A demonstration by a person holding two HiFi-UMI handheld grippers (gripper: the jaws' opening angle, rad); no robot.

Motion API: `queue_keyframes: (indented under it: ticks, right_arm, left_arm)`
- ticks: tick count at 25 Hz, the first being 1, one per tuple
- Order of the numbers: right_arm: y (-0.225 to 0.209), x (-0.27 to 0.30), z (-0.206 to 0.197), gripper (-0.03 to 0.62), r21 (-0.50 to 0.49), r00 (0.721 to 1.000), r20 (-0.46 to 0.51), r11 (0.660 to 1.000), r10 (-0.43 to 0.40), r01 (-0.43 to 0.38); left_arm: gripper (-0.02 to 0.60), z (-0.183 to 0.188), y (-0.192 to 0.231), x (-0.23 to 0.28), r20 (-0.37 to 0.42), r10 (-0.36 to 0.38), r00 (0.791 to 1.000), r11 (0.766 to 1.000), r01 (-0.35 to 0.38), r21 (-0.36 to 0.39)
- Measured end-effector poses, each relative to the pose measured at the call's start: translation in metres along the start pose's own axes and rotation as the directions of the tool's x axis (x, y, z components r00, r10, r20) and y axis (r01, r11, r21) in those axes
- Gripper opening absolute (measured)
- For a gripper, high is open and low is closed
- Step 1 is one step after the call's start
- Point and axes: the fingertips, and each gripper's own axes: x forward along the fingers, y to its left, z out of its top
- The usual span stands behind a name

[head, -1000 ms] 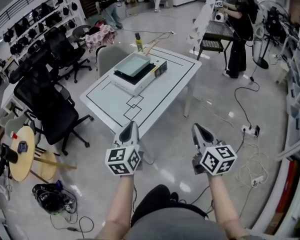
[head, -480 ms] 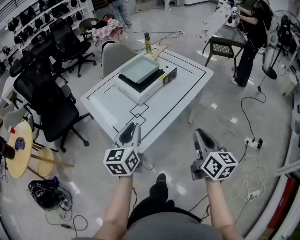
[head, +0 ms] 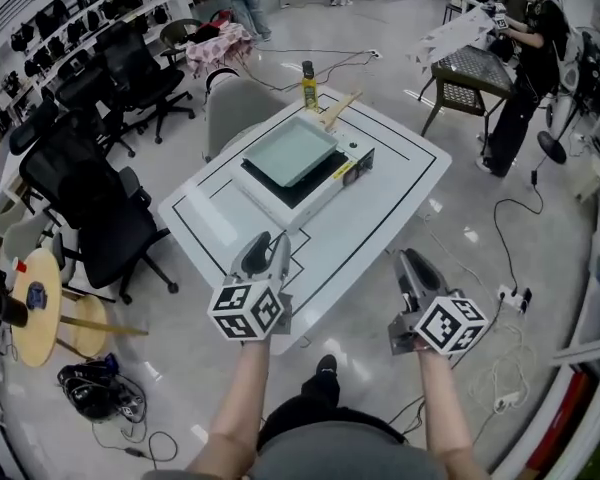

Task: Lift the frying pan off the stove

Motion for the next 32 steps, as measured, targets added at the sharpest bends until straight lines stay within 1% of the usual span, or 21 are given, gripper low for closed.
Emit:
queue_keyframes:
  ticks: [7,16,21,25,28,30,32]
  right_arm:
    - [-0.009,0.049,0.013,0.103,0.022,1.0,0.005,1.0,0.006,-0.006]
    - [-0.012,0.092,0.023,0.104,0.052,0.999,-0.001,0.998,0.032,-0.032]
    - [-0.021,0.117,0.029,0.104,0.058,0.998,-0.02,0.997,0.058,-0.056]
    - [-0.028,0.144,0.038,0.104,0.061,0.993,-0.048,0.992,0.11,-0.107]
    - [-0.042,0.16,0.05,0.106,0.069,0.988,-0.064,0.989,0.138,-0.134]
    - [-0.051,0.173,0.058,0.106,0.08,0.984,-0.081,0.985,0.161,-0.154]
    - [-0.055,0.193,0.062,0.106,0.095,0.973,-0.111,0.977,0.201,-0.191]
  left_arm:
    - [0.15,0.007,0.03,0.04,-0.006,0.019,1.0,0.999,-0.02,-0.033]
    - [0.16,0.011,0.055,0.07,-0.015,0.047,0.999,0.996,-0.048,-0.077]
    - [0.161,0.011,0.063,0.084,-0.019,0.075,0.997,0.993,-0.076,-0.085]
    - [0.161,0.014,0.072,0.09,-0.01,0.131,0.991,0.987,-0.131,-0.096]
    - [0.161,0.015,0.07,0.103,-0.014,0.168,0.986,0.98,-0.169,-0.105]
    - [0.161,0.017,0.069,0.111,-0.011,0.201,0.979,0.973,-0.201,-0.117]
    - [0.161,0.02,0.073,0.114,-0.005,0.245,0.969,0.961,-0.244,-0.134]
